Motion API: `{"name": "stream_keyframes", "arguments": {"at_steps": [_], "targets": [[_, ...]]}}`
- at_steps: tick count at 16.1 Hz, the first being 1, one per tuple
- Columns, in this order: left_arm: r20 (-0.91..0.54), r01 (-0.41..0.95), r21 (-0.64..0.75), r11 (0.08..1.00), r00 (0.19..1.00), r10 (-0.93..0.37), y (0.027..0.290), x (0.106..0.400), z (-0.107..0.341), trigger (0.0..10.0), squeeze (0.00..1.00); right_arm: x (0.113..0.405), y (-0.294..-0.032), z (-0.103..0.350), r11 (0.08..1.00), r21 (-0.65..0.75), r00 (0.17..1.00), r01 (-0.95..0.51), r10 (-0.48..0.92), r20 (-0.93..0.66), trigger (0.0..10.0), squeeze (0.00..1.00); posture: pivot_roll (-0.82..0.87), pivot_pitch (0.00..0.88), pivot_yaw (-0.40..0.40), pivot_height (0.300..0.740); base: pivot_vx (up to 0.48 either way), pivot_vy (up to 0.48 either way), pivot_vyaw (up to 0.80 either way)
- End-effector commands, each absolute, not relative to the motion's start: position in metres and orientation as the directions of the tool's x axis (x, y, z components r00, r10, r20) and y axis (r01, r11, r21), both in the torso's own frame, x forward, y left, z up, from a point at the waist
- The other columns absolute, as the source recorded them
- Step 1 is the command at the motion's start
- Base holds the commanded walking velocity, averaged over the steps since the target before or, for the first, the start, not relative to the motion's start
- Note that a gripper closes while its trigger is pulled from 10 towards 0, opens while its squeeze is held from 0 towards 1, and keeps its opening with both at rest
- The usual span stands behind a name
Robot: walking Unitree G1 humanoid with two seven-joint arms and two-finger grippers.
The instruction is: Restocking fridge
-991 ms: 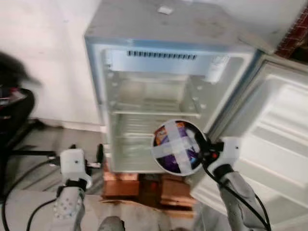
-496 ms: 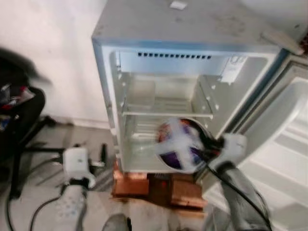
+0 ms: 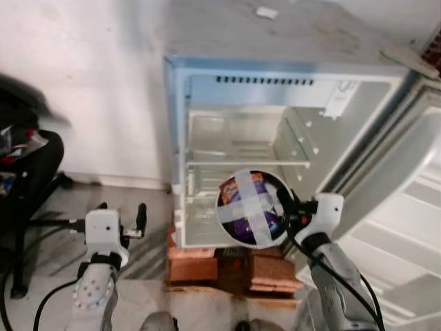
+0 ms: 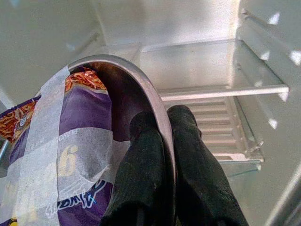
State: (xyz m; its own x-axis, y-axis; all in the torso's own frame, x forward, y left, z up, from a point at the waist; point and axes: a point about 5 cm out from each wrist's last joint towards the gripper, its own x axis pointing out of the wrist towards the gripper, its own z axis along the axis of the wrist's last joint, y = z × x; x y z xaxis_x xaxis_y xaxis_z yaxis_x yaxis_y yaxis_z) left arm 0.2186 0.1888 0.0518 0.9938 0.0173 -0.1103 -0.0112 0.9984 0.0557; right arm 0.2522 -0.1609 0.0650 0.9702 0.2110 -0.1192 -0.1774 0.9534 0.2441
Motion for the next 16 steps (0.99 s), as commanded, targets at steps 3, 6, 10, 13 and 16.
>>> {"name": "stream_keyframes", "arguments": {"at_steps": [3, 6, 10, 13, 16], "targets": [[-0.1, 0.043, 0.033, 0.999, 0.994, -0.04, 0.1792, 0.2184, 0.053, 10.0, 0.0, 0.2554, -0.1724, 0.0699, 0.964, 0.225, 0.98, -0.14, 0.167, -0.107, 10.0, 0.0, 0.11, 0.064, -0.061, 0.74, 0.084, 0.0, 0.0], [-0.101, 0.049, 0.034, 0.998, 0.994, -0.045, 0.1792, 0.2181, 0.0532, 10.0, 0.0, 0.2549, -0.1717, 0.0698, 0.965, 0.224, 0.98, -0.138, 0.165, -0.108, 10.0, 0.0, 0.11, 0.066, -0.06, 0.74, 0.285, 0.0, -0.14], [-0.1, 0.057, 0.032, 0.998, 0.994, -0.053, 0.1777, 0.2177, 0.0531, 10.0, 0.0, 0.2544, -0.1721, 0.0699, 0.966, 0.222, 0.982, -0.13, 0.157, -0.108, 10.0, 0.0, 0.11, 0.07, -0.059, 0.74, 0.297, 0.0, 0.0], [-0.103, 0.057, 0.033, 0.998, 0.993, -0.054, 0.1768, 0.2169, 0.0524, 10.0, 0.0, 0.255, -0.1735, 0.0704, 0.968, 0.216, 0.983, -0.125, 0.151, -0.107, 10.0, 0.0, 0.11, 0.072, -0.061, 0.74, 0.293, 0.0, 0.0], [-0.104, 0.06, 0.027, 0.998, 0.993, -0.057, 0.1761, 0.2168, 0.0522, 10.0, 0.0, 0.2552, -0.1738, 0.0697, 0.969, 0.213, 0.983, -0.125, 0.151, -0.109, 10.0, 0.0, 0.11, 0.072, -0.062, 0.74, 0.082, 0.0, 0.0]]}}
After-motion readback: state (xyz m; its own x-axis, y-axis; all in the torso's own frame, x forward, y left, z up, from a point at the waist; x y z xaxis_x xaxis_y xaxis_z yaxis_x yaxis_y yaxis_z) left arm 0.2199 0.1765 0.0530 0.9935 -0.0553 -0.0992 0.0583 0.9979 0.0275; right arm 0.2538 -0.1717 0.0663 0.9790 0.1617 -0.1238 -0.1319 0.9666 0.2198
